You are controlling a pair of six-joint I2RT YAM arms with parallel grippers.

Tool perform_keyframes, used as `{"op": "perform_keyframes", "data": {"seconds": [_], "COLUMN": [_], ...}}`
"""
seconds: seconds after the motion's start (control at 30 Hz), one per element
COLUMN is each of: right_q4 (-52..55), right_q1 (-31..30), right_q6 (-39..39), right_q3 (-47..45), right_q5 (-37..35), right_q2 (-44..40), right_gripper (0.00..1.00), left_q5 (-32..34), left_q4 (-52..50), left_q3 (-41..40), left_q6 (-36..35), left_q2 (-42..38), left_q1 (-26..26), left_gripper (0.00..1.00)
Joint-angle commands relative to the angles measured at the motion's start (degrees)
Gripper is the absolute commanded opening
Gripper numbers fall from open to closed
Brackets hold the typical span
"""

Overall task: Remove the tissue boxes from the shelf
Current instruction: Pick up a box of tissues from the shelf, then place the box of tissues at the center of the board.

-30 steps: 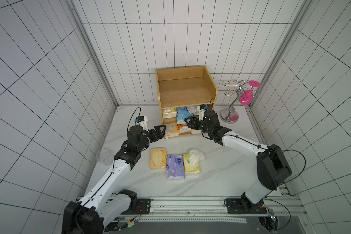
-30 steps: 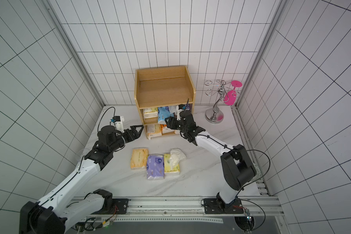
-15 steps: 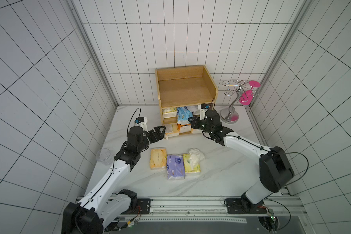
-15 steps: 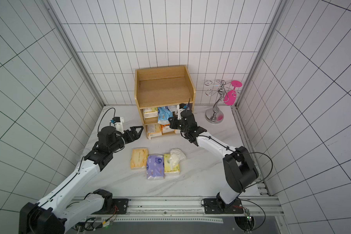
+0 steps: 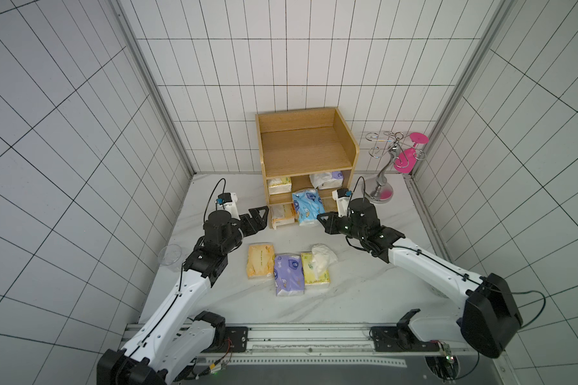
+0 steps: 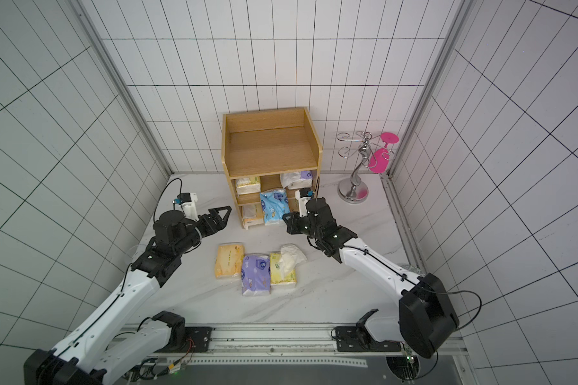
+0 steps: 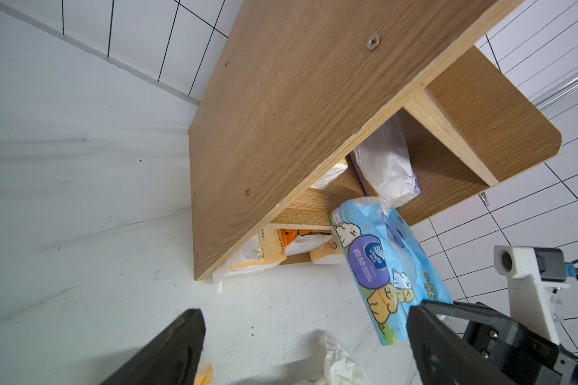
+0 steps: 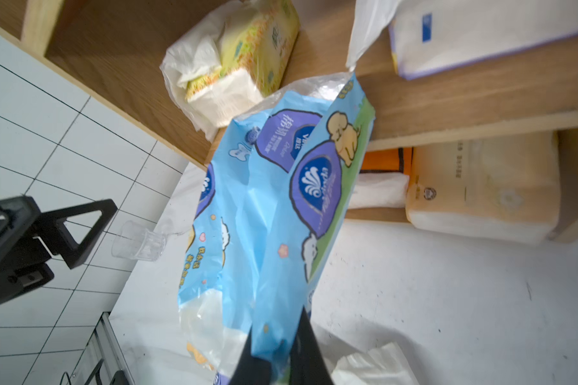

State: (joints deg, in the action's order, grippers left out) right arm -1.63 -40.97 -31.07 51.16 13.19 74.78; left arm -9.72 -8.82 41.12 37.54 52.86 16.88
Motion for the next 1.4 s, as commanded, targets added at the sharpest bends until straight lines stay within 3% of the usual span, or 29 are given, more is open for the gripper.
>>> {"op": "perform_keyframes", "data": {"seconds": [0.0,0.33,0.57,0.63,0.67,0.7,0.73,0.77,0.83,0.9,0.97,1.07,1.2,1.37], "right_q4": [6.5,27.7,36.5,37.0,36.9,36.6,36.1,36.4,38.1,39.7,40.9,39.6,33.3,22.0], "right_q1": [-0.6,0.4,0.4,0.4,0.5,0.5,0.4,0.4,0.4,0.5,1.3,4.9,11.6,12.3], "right_q6": [1.3,2.2,-2.0,-2.8,-3.3,-3.8,-4.4,-5.2,-6.6,-7.8,-7.8,-5.5,-0.7,-0.1], "right_q3": [-4.7,-13.8,-21.1,-23.3,-24.3,-25.2,-25.7,-25.9,-25.2,-24.0,-22.0,-19.8,-19.1,-20.8], "right_q5": [-2.4,-16.6,-17.7,-17.1,-16.5,-15.7,-14.9,-15.2,-17.3,-21.1,-25.0,-25.4,-14.8,-3.8], "right_q2": [-5.4,-26.5,-33.5,-34.7,-35.2,-35.6,-35.9,-36.1,-36.5,-37.1,-37.1,-34.4,-25.3,-16.2], "right_gripper": [0.0,0.0,0.0,0.04,0.1,0.22,0.47,0.63,0.76,0.81,0.83,0.82,0.76,0.6], "left_q5": [1.1,0.7,2.5,2.6,2.6,2.6,2.6,2.5,2.6,3.0,3.5,3.9,4.4,5.4], "left_q4": [-1.1,-1.1,-0.9,-0.9,-0.8,-0.7,-0.5,-0.5,-0.3,-0.1,0.0,0.3,0.8,2.8], "left_q3": [0.5,-0.1,-0.4,-0.4,-0.4,-0.4,-0.4,-0.4,-0.4,-0.5,-0.7,-0.9,-0.9,-1.0], "left_q6": [0.3,1.6,1.5,1.6,1.6,1.6,1.7,1.6,1.7,1.7,1.7,1.5,1.1,0.9], "left_q2": [-1.3,-1.5,-1.6,-1.4,-1.3,-1.0,-0.8,-0.6,-0.2,0.0,0.0,0.2,1.0,2.1], "left_q1": [0.2,1.5,2.8,2.9,2.9,3.0,2.9,3.0,3.0,3.0,3.0,3.0,3.0,2.9], "left_gripper": [0.98,0.98,0.98,0.98,0.98,0.98,0.98,0.98,0.98,0.98,0.98,0.98,0.98,0.98]}}
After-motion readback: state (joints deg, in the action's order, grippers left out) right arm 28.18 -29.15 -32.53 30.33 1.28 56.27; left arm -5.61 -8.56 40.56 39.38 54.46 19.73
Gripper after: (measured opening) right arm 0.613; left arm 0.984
